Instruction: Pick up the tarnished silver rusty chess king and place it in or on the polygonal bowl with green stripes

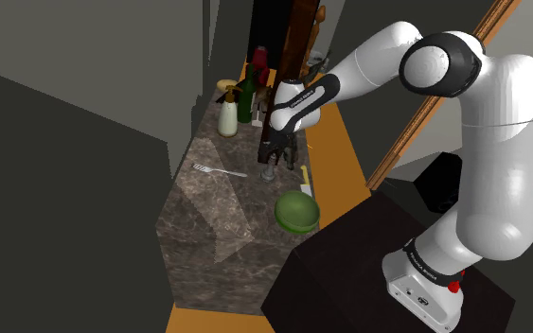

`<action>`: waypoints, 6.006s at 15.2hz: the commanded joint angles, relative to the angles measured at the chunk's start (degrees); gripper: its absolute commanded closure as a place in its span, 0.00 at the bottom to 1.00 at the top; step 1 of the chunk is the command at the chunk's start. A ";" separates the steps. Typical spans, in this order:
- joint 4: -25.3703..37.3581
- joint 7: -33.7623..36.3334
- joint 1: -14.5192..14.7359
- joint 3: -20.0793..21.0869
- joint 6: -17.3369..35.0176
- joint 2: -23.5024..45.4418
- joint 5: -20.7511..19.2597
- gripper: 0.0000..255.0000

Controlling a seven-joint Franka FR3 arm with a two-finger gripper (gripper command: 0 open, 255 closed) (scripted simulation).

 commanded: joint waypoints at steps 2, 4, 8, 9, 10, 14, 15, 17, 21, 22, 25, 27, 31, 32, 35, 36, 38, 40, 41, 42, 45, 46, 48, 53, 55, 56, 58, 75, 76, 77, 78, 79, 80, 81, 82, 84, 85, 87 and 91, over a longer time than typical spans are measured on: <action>0.01 0.00 0.00 0.00 0.01 0.01 0.00 0.00; 0.01 0.00 0.00 0.00 0.01 0.01 0.00 1.00; 0.00 0.00 0.00 0.00 0.01 0.00 0.00 1.00; -0.01 0.00 0.00 0.00 0.01 0.00 0.00 1.00; -0.01 0.00 0.00 0.00 0.02 0.00 0.00 1.00; -0.34 0.05 0.02 -0.03 -0.95 -1.29 -0.03 1.00; -0.47 0.07 0.02 -0.04 -1.45 -1.93 -0.04 1.00; -0.76 0.12 0.04 -0.06 -2.45 -3.22 -0.07 1.00; -1.11 0.22 0.07 -0.11 -4.55 -5.67 -0.14 1.00; -1.18 0.25 0.07 -0.12 -5.09 -6.28 -0.16 1.00; -1.29 0.32 0.09 -0.16 -6.74 -8.04 -0.21 1.00; -1.30 0.37 0.10 -0.18 -7.87 -9.18 -0.25 1.00; -1.18 0.47 0.12 -0.22 -10.18 -11.37 -0.32 1.00; -1.12 0.50 0.12 -0.23 -10.77 -11.89 -0.34 1.00; -0.85 0.58 0.13 -0.26 -12.57 -13.43 -0.39 1.00; -0.74 0.60 0.14 -0.26 -13.18 -13.93 -0.41 1.00; -0.48 0.65 0.14 -0.28 -14.40 -14.89 -0.44 1.00; -0.17 0.70 0.15 -0.29 -15.65 -15.83 -0.48 1.00; 0.01 0.73 0.15 -0.30 -16.28 -16.28 -0.49 1.00; 0.20 0.75 0.15 -0.31 -16.91 -16.72 -0.51 1.00; 0.65 0.80 0.15 -0.32 -18.31 -17.67 -0.55 1.00; -2.20 1.16 0.41 -0.20 -17.57 -19.79 -0.56 1.00; -7.66 1.92 0.94 0.06 -16.29 -24.00 -0.57 1.00; -20.06 4.05 2.23 1.05 -14.23 -34.40 -0.43 1.00; -24.60 4.97 2.76 1.57 -13.86 -38.60 -0.24 1.00; -26.79 5.44 3.04 1.86 -13.78 -40.73 -0.11 1.00; -31.03 6.40 3.64 2.48 -13.84 -45.06 0.25 1.00; -46.45 9.43 6.16 5.20 -5.41 -52.19 2.50 1.00; -46.68 9.42 6.16 5.23 -4.40 -51.42 2.51 1.00; -46.34 9.46 6.16 5.22 -5.36 -51.99 2.49 1.00; -46.34 9.46 6.16 5.22 -5.36 -51.99 2.49 0.00; -45.39 8.35 6.07 4.99 -3.21 -49.26 2.28 0.00; -44.35 7.24 6.00 4.78 -1.16 -46.53 2.11 0.00; -43.22 6.14 5.94 4.59 0.78 -43.83 1.97 0.00; -42.00 5.04 5.88 4.42 2.60 -41.16 1.86 0.00; -39.32 2.84 5.75 4.18 5.89 -35.91 1.72 0.00; -37.86 1.75 5.67 4.12 7.37 -33.34 1.68 0.00; -34.73 -0.38 5.43 4.15 9.97 -28.32 1.61 0.00; -27.66 -4.27 4.82 4.55 13.91 -18.74 1.24 0.00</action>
